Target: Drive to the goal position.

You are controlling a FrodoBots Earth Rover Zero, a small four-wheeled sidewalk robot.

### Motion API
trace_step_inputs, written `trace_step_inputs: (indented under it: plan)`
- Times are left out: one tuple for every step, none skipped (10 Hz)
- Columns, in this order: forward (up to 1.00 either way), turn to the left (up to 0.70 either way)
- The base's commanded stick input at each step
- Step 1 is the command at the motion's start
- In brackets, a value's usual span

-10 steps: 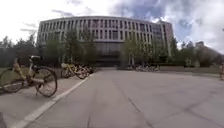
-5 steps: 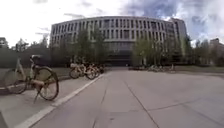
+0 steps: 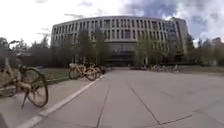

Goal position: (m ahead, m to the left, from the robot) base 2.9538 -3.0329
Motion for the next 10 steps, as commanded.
trace_step_inputs:
  plan:
    - [0.7, 0.0]
    - [0.7, 0.0]
    - [0.7, 0.0]
    - [0.7, 0.0]
    - [0.7, 0.0]
    - [0.7, 0.11]
    - [0.7, 0.32]
    - [0.7, 0.35]
    - [0.7, 0.35]
    - [0.7, 0.09]
